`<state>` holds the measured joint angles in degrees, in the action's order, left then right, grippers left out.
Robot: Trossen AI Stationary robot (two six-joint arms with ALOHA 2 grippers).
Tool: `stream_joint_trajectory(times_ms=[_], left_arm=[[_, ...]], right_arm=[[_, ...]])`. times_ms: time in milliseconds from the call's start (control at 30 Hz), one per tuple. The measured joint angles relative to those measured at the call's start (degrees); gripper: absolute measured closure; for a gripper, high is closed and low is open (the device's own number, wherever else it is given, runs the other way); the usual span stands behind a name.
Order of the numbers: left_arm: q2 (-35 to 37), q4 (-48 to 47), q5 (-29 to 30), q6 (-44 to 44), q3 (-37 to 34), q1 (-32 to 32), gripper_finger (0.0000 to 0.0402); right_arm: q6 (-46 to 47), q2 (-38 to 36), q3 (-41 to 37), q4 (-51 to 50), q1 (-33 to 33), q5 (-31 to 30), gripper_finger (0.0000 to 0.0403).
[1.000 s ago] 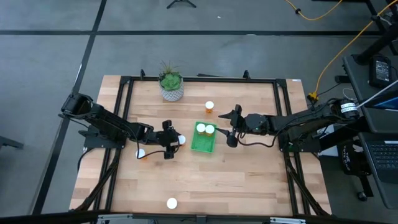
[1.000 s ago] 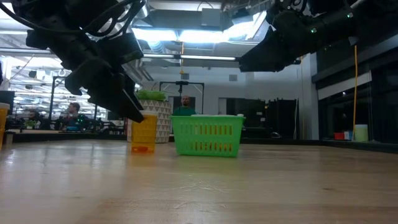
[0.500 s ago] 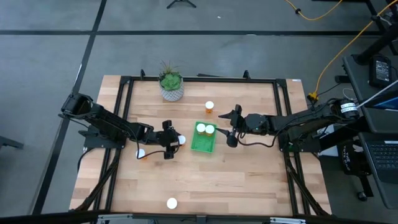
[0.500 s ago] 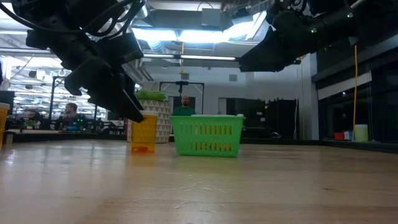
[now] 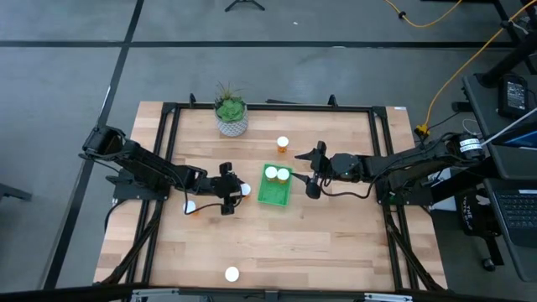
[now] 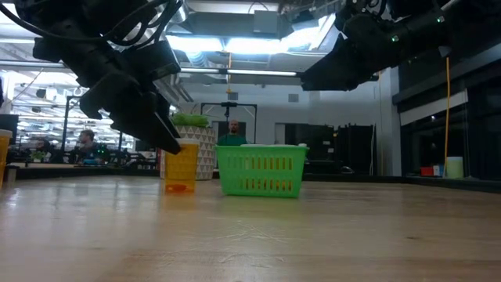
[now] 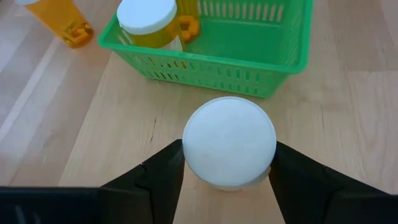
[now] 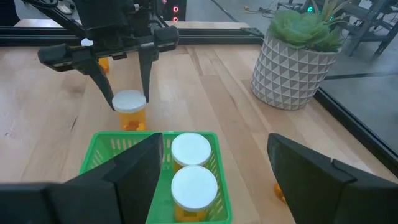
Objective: Pick and place pill bottles into a basket
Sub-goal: Put the orange pill bottle into the green basket
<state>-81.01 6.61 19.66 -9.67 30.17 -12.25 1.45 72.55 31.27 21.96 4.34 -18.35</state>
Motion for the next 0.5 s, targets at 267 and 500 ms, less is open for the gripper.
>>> stream_joint_trajectory(times_ms=[267,500], left_arm=[[0.0,1.3,0.1,3.5,0.2,0.0,0.0192],[2.0,0.7,0.4,9.4,2.0,0.0,0.0192]], right_arm=[[0.0,0.0,0.0,0.0,0.0,0.0,0.0111],[0.0,0.0,0.0,-0.3,0.0,0.0,0.0111]])
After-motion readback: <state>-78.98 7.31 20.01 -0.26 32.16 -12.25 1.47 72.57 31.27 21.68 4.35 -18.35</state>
